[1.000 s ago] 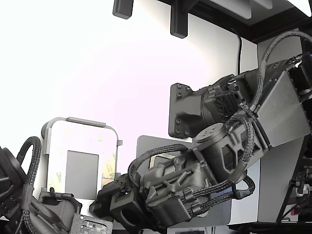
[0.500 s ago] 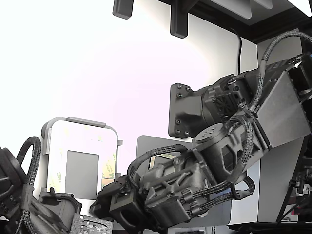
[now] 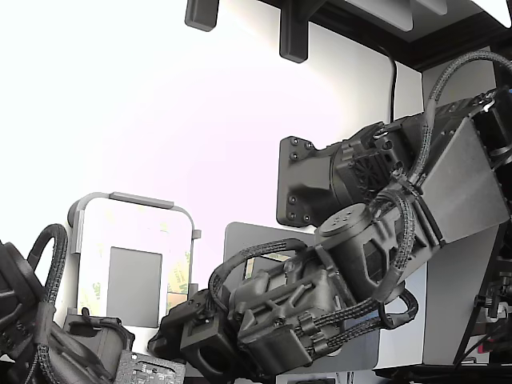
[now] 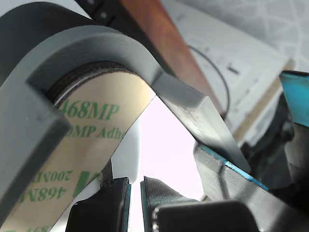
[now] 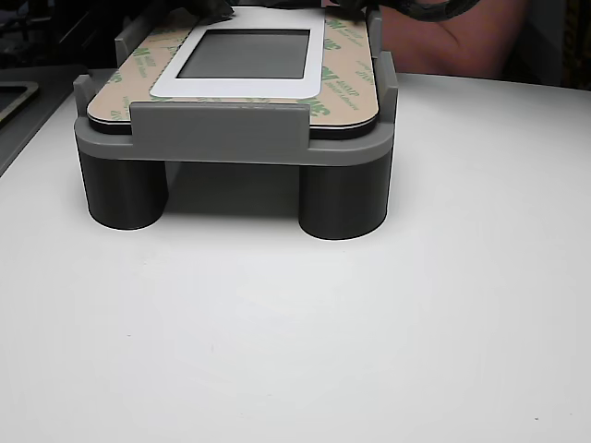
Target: Peel off protective film from adhesive tape.
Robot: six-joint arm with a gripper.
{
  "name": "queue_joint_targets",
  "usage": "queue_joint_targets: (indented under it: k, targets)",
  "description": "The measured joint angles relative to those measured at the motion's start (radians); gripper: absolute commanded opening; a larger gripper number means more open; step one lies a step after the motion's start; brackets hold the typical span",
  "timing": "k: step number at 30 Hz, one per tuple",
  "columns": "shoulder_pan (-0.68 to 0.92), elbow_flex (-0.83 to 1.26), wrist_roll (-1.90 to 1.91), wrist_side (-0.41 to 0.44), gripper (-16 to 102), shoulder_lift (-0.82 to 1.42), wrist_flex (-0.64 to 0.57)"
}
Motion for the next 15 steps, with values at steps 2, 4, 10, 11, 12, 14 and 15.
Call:
queue_joint_targets:
  k: [2, 4, 10, 11, 12, 14, 15]
  targets:
    - [0.002, 0.000, 0.002, 0.002, 5, -0.002, -0.002]
    - [0.003, 0.000, 0.002, 0.003, 5, -0.003, -0.003]
    - [0.008, 0.000, 0.005, 0.003, 4, -0.005, -0.005]
    - [0.008, 0.000, 0.006, 0.003, 4, -0.005, -0.005]
    - [0.008, -0.002, 0.006, 0.005, 4, -0.005, -0.005]
    - [0.009, -0.002, 0.008, 0.006, 4, -0.005, -0.006]
    - [0.011, -0.002, 0.009, 0.006, 4, -0.006, -0.006]
